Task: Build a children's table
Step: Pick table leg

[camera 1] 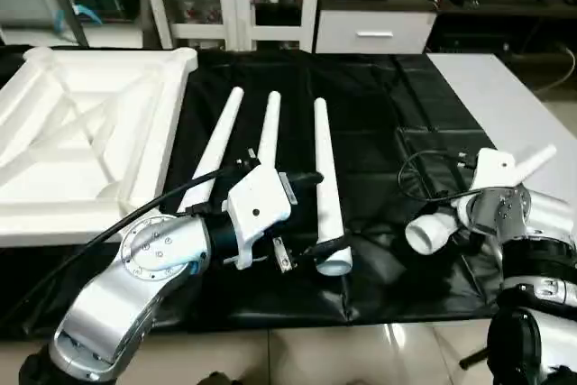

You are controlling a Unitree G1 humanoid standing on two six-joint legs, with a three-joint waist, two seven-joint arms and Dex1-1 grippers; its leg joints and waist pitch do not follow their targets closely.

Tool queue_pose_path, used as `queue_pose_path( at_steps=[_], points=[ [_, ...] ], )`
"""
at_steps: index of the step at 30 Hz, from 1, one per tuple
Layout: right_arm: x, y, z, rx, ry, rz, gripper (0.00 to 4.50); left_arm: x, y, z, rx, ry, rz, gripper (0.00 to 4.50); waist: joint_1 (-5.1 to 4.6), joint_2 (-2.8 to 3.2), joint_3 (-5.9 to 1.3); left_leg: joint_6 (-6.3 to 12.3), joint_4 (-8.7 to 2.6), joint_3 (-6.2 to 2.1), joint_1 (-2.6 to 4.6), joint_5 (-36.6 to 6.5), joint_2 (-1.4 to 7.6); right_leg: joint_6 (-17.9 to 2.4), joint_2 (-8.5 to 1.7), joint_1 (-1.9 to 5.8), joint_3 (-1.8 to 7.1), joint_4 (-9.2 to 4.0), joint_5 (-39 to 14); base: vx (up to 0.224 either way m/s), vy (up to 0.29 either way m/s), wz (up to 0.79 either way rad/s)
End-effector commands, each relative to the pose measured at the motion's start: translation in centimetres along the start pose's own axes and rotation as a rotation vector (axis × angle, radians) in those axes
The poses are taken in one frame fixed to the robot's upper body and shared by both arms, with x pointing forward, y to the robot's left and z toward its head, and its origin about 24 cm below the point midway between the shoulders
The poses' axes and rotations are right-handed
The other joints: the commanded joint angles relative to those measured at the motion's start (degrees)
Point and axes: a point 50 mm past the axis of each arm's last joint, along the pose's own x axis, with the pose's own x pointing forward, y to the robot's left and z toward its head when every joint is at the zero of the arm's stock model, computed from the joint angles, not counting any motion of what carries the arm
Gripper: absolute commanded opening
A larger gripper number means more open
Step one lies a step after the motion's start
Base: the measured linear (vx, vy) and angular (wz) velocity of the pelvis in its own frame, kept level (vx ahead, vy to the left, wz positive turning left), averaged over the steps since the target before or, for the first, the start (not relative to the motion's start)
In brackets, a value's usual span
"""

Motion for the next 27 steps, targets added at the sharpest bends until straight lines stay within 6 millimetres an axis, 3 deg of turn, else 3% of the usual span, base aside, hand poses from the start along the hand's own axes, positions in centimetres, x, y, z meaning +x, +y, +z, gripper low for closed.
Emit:
queue_pose_path(
  at_steps=[1, 6, 7, 18, 19, 20, 21, 22, 23, 25, 27],
  points=[
    [0.3, 0.1, -0.8, 0.017, 0.055, 0.008, 4.02, 0.1, -0.2, 0.4, 0.011, -0.002, -0.018, 4.5, -0.05, -0.43, -3.41, -4.63, -5.44, -0.5, 2.09, -13.3, 2.78, -9.9, -1.69, 1.09, 0.98, -4.02, -12.1, 0.0, 0.0, 0.0],
    [0.2, -0.4, -0.6, 0.048, 0.06, 0.005, 3.61, 0.2, -0.1, 0.8, 0.024, 0.001, -0.021, 4.5, -0.17, -0.56, -3.49, -6.19, -5.58, -0.7, 1.9, -15.1, 2.65, -7.8, -1.73, 0.96, 1.0, -4.23, -13.5, 0.0, 0.0, 0.0],
    [0.1, -0.6, -0.6, 0.057, 0.059, 0.002, 3.43, 0.3, 0.0, 0.8, 0.028, 0.0, -0.026, 4.5, -0.23, -0.31, -3.56, -6.2, -5.56, -0.72, 1.81, -14.8, 2.62, -7.8, -1.73, 0.97, 1.01, -4.2, -12.9, 0.0, 0.0, 0.0],
    [-0.5, -2.3, -0.9, 0.094, 0.09, -0.023, 2.56, 0.8, -0.2, 0.7, 0.035, 0.025, -0.135, 4.5, -0.17, -0.32, -3.88, -5.55, -5.27, -0.44, 1.67, -10.4, 2.48, -8.8, -1.45, 1.34, 0.99, -3.83, -7.1, 0.0, 0.0, 0.0],
    [-0.5, -2.3, -1.2, 0.095, 0.088, -0.025, 2.56, 0.6, -0.2, 0.5, 0.036, 0.036, -0.144, 4.5, 0.05, 0.84, -3.96, -5.67, -5.25, -0.56, 1.77, -9.5, 2.38, -9.1, -1.43, 1.32, 1.0, -3.54, -5.8, 0.0, 0.0, 0.0],
    [-0.5, -2.3, -1.3, 0.096, 0.089, -0.025, 2.56, 0.6, -0.1, 0.5, 0.035, 0.04, -0.145, 4.5, -0.15, 0.4, -3.92, -5.61, -5.25, -0.37, 1.8, -9.6, 2.35, -9.0, -1.23, 1.23, 0.98, -3.87, -5.6, 0.0, 0.0, 0.0],
    [-0.6, -2.3, -1.6, 0.109, 0.093, -0.023, 2.32, 0.4, 0.1, 0.3, 0.029, 0.052, -0.143, 4.5, -0.04, 0.91, -3.9, -5.89, -5.32, -0.46, 1.87, -10.1, 2.35, -9.1, -1.21, 1.32, 0.99, -3.78, -5.3, 0.0, 0.0, 0.0],
    [-0.7, -2.2, -1.8, 0.117, 0.095, -0.02, 2.24, 0.2, 0.2, 0.3, 0.027, 0.054, -0.141, 4.5, -0.07, 0.65, -3.87, -5.91, -5.4, -0.44, 1.82, -10.3, 2.35, -9.2, -1.21, 1.37, 1.05, -3.82, -5.3, 0.0, 0.0, 0.0],
    [-0.9, -2.1, -1.9, 0.127, 0.096, -0.019, 2.19, 0.1, 0.3, 0.3, 0.024, 0.053, -0.133, 4.5, 0.11, 1.27, -3.97, -6.16, -5.46, -0.62, 1.92, -10.6, 2.36, -9.3, -1.28, 1.42, 0.97, -3.63, -5.4, 0.0, 0.0, 0.0],
    [-1.3, -2.0, -1.6, 0.148, 0.076, 0.001, 2.05, 0.3, 0.8, 0.4, -0.002, 0.047, -0.098, 4.5, 0.0, 0.89, -3.86, -6.37, -5.6, -0.54, 1.9, -12.0, 2.35, -9.6, -1.22, 1.4, 1.02, -3.8, -6.8, 0.0, 0.0, 0.0],
    [-1.7, -1.6, -1.0, 0.156, 0.055, 0.012, 1.91, 0.5, 1.5, 0.4, -0.017, 0.043, -0.061, 4.5, -0.01, 1.24, -3.79, -6.74, -5.69, -0.61, 2.05, -13.4, 2.31, -9.6, -1.23, 1.19, 1.02, -4.03, -8.9, 0.0, 0.0, 0.0]
  ],
)
